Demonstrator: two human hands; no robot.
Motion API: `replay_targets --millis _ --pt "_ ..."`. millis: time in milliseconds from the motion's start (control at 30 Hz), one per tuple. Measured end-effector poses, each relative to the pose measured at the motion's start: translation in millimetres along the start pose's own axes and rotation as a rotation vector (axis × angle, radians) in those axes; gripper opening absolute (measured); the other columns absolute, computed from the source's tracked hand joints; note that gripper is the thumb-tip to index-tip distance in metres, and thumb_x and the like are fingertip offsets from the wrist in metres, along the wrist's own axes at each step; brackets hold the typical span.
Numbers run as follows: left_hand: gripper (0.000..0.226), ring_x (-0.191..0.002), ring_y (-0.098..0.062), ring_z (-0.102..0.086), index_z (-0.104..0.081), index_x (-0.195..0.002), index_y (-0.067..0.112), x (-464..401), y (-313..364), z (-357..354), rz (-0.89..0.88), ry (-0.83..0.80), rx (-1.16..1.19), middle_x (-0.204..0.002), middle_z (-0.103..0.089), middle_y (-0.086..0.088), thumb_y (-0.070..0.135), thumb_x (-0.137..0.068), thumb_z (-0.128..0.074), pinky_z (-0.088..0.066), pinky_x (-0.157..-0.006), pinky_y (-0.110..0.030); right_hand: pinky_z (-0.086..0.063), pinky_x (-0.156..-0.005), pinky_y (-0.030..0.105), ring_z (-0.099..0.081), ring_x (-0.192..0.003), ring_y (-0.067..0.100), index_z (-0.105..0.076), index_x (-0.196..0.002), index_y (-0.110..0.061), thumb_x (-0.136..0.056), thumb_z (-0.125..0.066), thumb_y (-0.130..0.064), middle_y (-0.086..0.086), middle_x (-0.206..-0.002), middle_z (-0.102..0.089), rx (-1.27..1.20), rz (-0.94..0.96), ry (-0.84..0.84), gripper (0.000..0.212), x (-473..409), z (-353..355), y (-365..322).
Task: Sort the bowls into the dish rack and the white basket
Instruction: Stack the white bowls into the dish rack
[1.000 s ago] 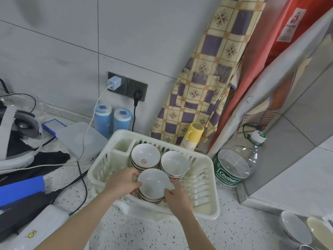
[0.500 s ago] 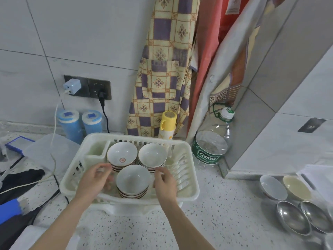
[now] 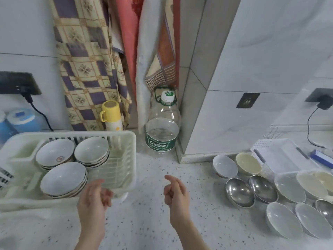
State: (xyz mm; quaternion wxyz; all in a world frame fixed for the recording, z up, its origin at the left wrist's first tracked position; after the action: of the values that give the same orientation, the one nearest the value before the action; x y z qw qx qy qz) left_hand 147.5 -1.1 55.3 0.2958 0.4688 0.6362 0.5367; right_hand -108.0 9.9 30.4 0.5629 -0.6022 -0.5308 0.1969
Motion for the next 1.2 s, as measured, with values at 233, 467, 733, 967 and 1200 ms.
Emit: replay_targets --millis 233,467,733,967,1200 --pt "0.014 -0.041 -0.012 -0.047 -0.066 -0.095 0.016 73.4 -83.6 -133.2 0.153 -0.263 -0.167 -0.058 -0.065 -0.007 0.021 -0.099 -0.053 -0.038 -0.039 -0.017 -0.027 -0.051 0.028 -0.034 -0.053 0.015 -0.057 -0.116 -0.006 -0.099 -0.051 -0.018 0.005 -0.07 -0.053 -0.083 -0.007 0.676 0.021 10.0 221.5 0.8" --pt "0.012 -0.044 -0.012 -0.049 -0.064 -0.103 0.023 127.9 -142.7 -212.7 0.324 -0.415 -0.26 -0.062 -0.068 -0.003 0.029 -0.1 -0.054 -0.037 -0.044 -0.02 -0.031 -0.051 0.029 -0.041 -0.054 0.019 -0.046 -0.132 -0.011 -0.093 -0.055 -0.041 0.013 -0.102 -0.067 -0.222 -0.161 0.914 0.05 25.5 315.2 2.0" --pt "0.012 -0.046 -0.01 -0.051 -0.062 -0.104 0.025 135.8 -174.3 -248.2 0.347 -0.484 -0.403 -0.065 -0.07 0.001 0.028 -0.101 -0.051 -0.039 -0.047 -0.019 -0.039 -0.064 0.035 -0.05 -0.068 0.026 -0.035 -0.142 -0.013 -0.093 -0.048 -0.028 0.01 -0.1 -0.065 -0.237 -0.155 1.077 0.052 14.8 359.5 -13.1" --pt "0.016 -0.054 -0.011 -0.054 -0.059 -0.11 0.025 119.2 -193.9 -273.0 0.4 -0.487 -0.496 -0.083 -0.072 -0.003 0.032 -0.099 -0.052 -0.038 -0.054 -0.024 -0.04 -0.076 0.036 -0.059 -0.097 0.025 -0.048 -0.129 -0.009 -0.087 -0.045 -0.016 0.007 -0.08 -0.068 -0.289 -0.173 1.11 0.042 13.5 363.7 -10.4" --pt "0.021 -0.061 -0.012 -0.049 -0.053 -0.102 0.022 93.4 -206.9 -339.1 0.489 -0.58 -0.689 -0.099 -0.069 -0.003 0.043 -0.097 -0.051 -0.034 -0.05 -0.024 -0.028 -0.05 0.029 -0.032 -0.053 0.019 -0.047 -0.124 -0.012 -0.084 -0.046 -0.016 0.009 -0.079 -0.073 -0.228 -0.076 1.038 0.04 17.6 356.1 -20.5"
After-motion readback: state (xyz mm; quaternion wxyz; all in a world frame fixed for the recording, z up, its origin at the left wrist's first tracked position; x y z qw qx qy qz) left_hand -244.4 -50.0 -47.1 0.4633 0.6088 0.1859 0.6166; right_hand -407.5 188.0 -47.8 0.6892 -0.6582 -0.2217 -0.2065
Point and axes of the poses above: each hand's wrist, its own x-axis away from the middle knuckle, its own z-axis out of the back of the hand, y = z × x, the point moved 7 cm from there along -x, towards the middle knuckle
